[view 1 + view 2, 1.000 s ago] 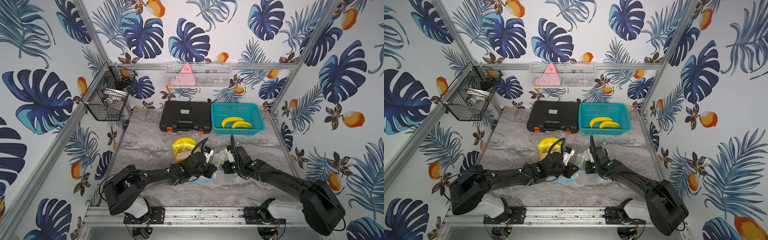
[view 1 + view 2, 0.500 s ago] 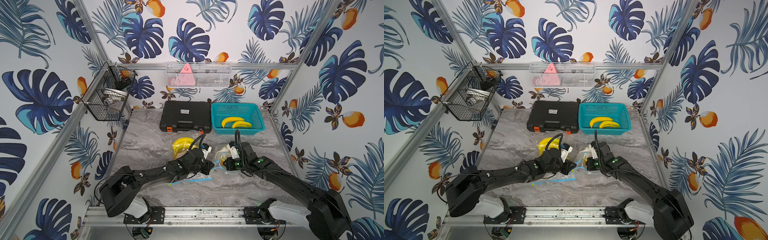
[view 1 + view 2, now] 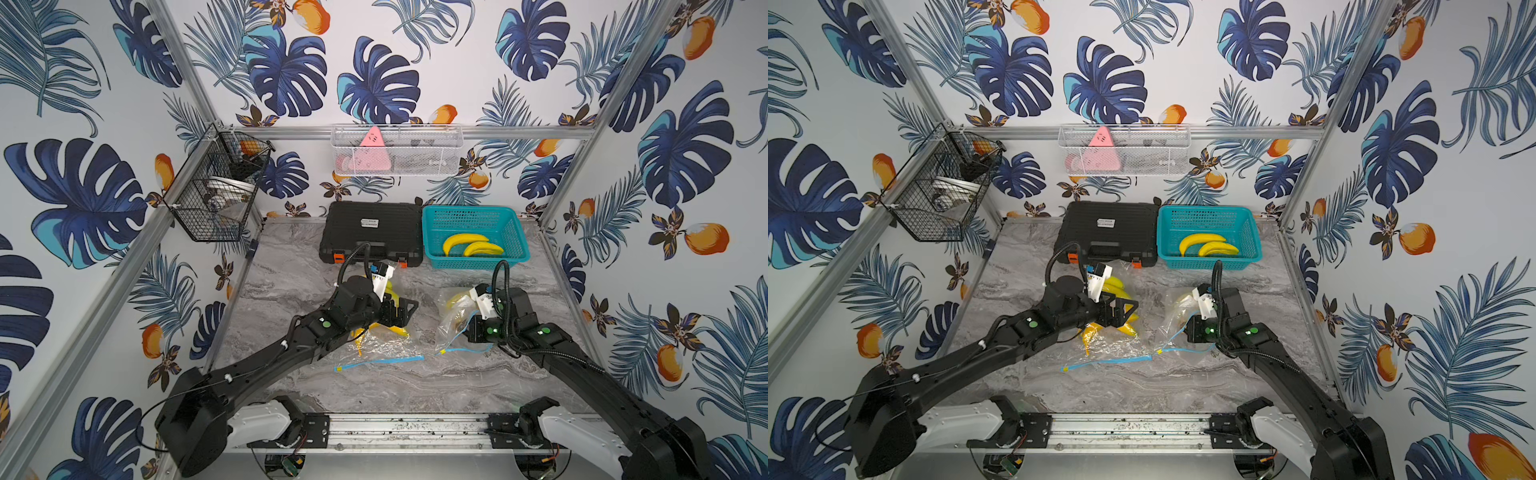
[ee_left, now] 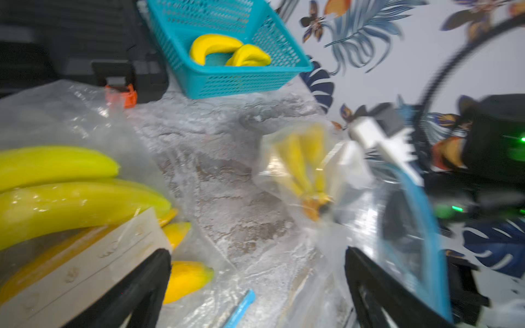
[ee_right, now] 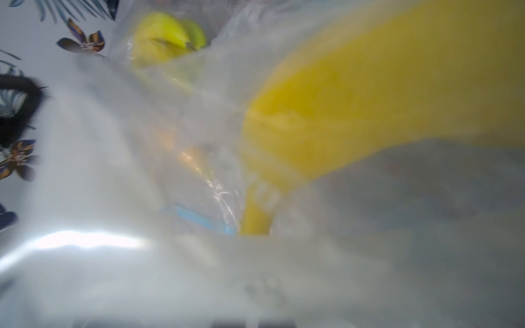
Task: Open the zip-top bag and take out the banana
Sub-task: Pick up the banana from the zipper food storage bag.
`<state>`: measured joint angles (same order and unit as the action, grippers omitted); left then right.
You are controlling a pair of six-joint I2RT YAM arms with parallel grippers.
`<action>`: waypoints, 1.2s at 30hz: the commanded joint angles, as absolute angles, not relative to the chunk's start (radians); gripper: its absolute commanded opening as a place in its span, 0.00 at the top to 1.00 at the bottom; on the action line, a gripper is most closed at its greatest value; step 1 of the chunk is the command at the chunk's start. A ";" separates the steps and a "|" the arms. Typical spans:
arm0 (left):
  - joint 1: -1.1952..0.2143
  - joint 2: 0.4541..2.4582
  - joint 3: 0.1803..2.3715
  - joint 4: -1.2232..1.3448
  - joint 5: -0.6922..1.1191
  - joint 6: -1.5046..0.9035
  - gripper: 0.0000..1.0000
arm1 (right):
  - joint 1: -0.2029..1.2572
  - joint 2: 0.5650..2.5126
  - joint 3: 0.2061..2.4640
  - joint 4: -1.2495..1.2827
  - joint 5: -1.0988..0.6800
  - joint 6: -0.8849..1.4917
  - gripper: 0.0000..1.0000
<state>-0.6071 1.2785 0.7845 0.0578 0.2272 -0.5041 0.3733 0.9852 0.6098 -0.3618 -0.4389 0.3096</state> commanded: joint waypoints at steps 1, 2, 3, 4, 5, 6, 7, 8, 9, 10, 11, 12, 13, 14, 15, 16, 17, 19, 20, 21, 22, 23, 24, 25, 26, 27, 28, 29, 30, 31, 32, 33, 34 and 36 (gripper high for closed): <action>-0.519 1.378 0.747 0.285 0.460 -0.652 0.04 | 0.371 0.955 0.602 -0.278 -0.604 0.278 0.96; -0.511 1.415 0.728 0.394 0.493 -0.714 0.04 | 0.371 0.946 0.596 -0.262 -0.635 0.278 0.95; -0.508 1.446 0.728 0.457 0.515 -0.751 0.05 | 0.370 0.940 0.589 -0.248 -0.652 0.282 0.95; -0.508 1.485 0.743 0.486 0.540 -0.769 0.06 | 0.370 0.937 0.585 -0.240 -0.671 0.284 0.95; -0.508 1.520 0.759 0.504 0.561 -0.785 0.08 | 0.370 0.937 0.584 -0.234 -0.678 0.282 0.95; -0.508 1.543 0.763 0.530 0.569 -0.800 0.08 | 0.371 0.937 0.583 -0.228 -0.693 0.282 0.95; -0.508 1.560 0.755 0.573 0.560 -0.824 0.08 | 0.370 0.938 0.584 -0.223 -0.715 0.280 0.95; -0.507 1.567 0.748 0.606 0.552 -0.832 0.08 | 0.370 0.940 0.586 -0.223 -0.726 0.278 0.95; -0.506 1.568 0.746 0.620 0.547 -0.836 0.08 | 0.370 0.943 0.587 -0.226 -0.730 0.279 0.95; -0.505 1.568 0.751 0.628 0.547 -0.839 0.09 | 0.371 0.946 0.590 -0.235 -0.722 0.276 0.95; -0.507 1.568 0.757 0.626 0.550 -0.839 0.10 | 0.371 0.948 0.587 -0.230 -0.720 0.277 0.95; -0.507 1.571 0.765 0.622 0.553 -0.836 0.11 | 0.371 0.948 0.586 -0.221 -0.730 0.279 0.95; -0.507 1.577 0.773 0.623 0.562 -0.838 0.13 | 0.370 0.951 0.585 -0.209 -0.735 0.284 0.95; -0.508 1.581 0.774 0.631 0.566 -0.844 0.16 | 0.371 0.953 0.586 -0.204 -0.733 0.289 0.95; -0.506 1.583 0.766 0.655 0.567 -0.859 0.18 | 0.370 0.956 0.590 -0.214 -0.728 0.283 0.95; -0.507 1.585 0.757 0.687 0.575 -0.880 0.19 | 0.370 0.961 0.595 -0.221 -0.714 0.278 0.95; -0.507 1.586 0.748 0.715 0.586 -0.902 0.20 | 0.370 0.964 0.597 -0.226 -0.702 0.276 0.95; -0.508 1.586 0.726 0.754 0.604 -0.941 0.18 | 0.370 0.969 0.598 -0.219 -0.681 0.274 0.95; -0.509 1.585 0.713 0.774 0.610 -0.955 0.17 | 0.370 0.972 0.598 -0.210 -0.680 0.276 0.95; -0.509 1.582 0.696 0.799 0.606 -0.973 0.16 | 0.370 0.977 0.600 -0.204 -0.678 0.276 0.95; -0.508 1.582 0.685 0.819 0.606 -0.990 0.16 | 0.370 0.984 0.604 -0.198 -0.680 0.277 0.95; -0.511 1.585 0.680 0.836 0.614 -1.007 0.16 | 0.370 0.994 0.608 -0.195 -0.680 0.278 0.95; -0.515 1.589 0.676 0.854 0.624 -1.023 0.15 | 0.370 1.004 0.612 -0.192 -0.683 0.275 0.95; -0.518 1.589 0.672 0.872 0.628 -1.038 0.15 | 0.370 1.013 0.616 -0.195 -0.680 0.270 0.95; -0.519 1.587 0.666 0.885 0.625 -1.049 0.14 | 0.370 1.017 0.619 -0.197 -0.677 0.268 0.95; -0.521 1.581 0.659 0.898 0.620 -1.060 0.14 | 0.370 1.019 0.621 -0.198 -0.673 0.264 0.95; -0.522 1.576 0.659 0.898 0.620 -1.067 0.14 | 0.370 1.018 0.620 -0.200 -0.668 0.265 0.95; -0.522 1.572 0.659 0.893 0.620 -1.071 0.14 | 0.370 1.015 0.619 -0.202 -0.663 0.265 0.95; -0.522 1.565 0.658 0.888 0.620 -1.074 0.14 | 0.370 1.014 0.617 -0.205 -0.657 0.265 0.95; -0.521 1.555 0.653 0.891 0.612 -1.081 0.14 | 0.370 1.012 0.619 -0.213 -0.650 0.260 0.95; -0.522 1.544 0.646 0.898 0.606 -1.088 0.14 | 0.370 1.013 0.621 -0.223 -0.641 0.255 0.95; -0.522 1.530 0.644 0.894 0.604 -1.086 0.14 | 0.370 1.014 0.622 -0.229 -0.637 0.252 0.95; -0.526 1.516 0.649 0.865 0.600 -1.073 0.14 | 0.370 1.014 0.620 -0.228 -0.634 0.253 0.95; -0.541 1.501 0.671 0.770 0.587 -1.017 0.13 | 0.370 1.009 0.615 -0.202 -0.648 0.267 0.95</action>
